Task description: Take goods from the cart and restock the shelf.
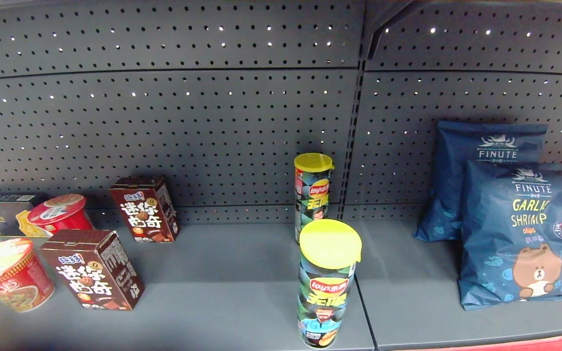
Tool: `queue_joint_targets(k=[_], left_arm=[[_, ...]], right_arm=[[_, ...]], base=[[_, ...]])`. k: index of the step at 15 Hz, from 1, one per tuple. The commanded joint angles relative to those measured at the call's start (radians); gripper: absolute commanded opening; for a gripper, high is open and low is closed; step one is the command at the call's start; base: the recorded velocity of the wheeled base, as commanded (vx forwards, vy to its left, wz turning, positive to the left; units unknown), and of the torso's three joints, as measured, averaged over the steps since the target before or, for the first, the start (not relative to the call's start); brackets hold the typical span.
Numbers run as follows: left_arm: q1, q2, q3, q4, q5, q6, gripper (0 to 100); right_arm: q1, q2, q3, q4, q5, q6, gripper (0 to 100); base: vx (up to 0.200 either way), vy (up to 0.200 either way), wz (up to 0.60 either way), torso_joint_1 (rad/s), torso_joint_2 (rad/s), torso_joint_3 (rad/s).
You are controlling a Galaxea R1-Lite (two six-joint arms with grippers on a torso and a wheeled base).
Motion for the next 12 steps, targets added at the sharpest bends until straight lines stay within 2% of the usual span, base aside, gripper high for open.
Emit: queue_joint_targets(k=[1, 2, 3, 5, 6, 9, 11, 12], left_arm=[[0.023, -0.082, 0.148, -0.15, -0.066, -0.013, 100], [0.023, -0.082, 0.177, -0.231, -0.074, 0.016, 100], [0.023, -0.082, 0.177, -0.225, -0.083, 0.029, 100], [0.023, -0.082, 0.177, -0.225, -0.092, 0.016, 100], [0.023, -0.082, 0.177, -0.226, -0.087, 0.027, 100], [0.023, -0.082, 0.177, -0.23, -0.086, 0.029, 100], [0.023, -0.082, 0.177, -0.228, -0.092, 0.047, 100], [0.023, -0.082, 0.177, -0.226, -0.092, 0.044, 100]], right_arm=[[-0.001, -0.01, 0.125, -0.127, 0.01, -0.059, 100], [-0.001, -0.01, 0.279, -0.342, 0.01, -0.108, 100], [-0.002, -0.009, 0.346, -0.474, 0.013, -0.109, 100], [-0.002, -0.009, 0.342, -0.44, 0.01, -0.082, 100], [-0.002, -0.009, 0.342, -0.44, 0.014, -0.069, 100], [-0.002, -0.009, 0.342, -0.44, 0.013, -0.072, 100], [-0.002, -0.009, 0.342, -0.44, 0.01, -0.069, 100], [-0.002, -0.009, 0.342, -0.44, 0.01, -0.069, 100]], base=[[0.0, 0.0, 0.0, 0.0, 0.0, 0.0], [0.0, 0.0, 0.0, 0.0, 0.0, 0.0], [0.0, 0.0, 0.0, 0.0, 0.0, 0.0], [0.0, 0.0, 0.0, 0.0, 0.0, 0.0], [0.0, 0.0, 0.0, 0.0, 0.0, 0.0], [-0.2, 0.0, 0.0, 0.01, 0.0, 0.002], [0.0, 0.0, 0.0, 0.0, 0.0, 0.0], [0.0, 0.0, 0.0, 0.0, 0.0, 0.0]])
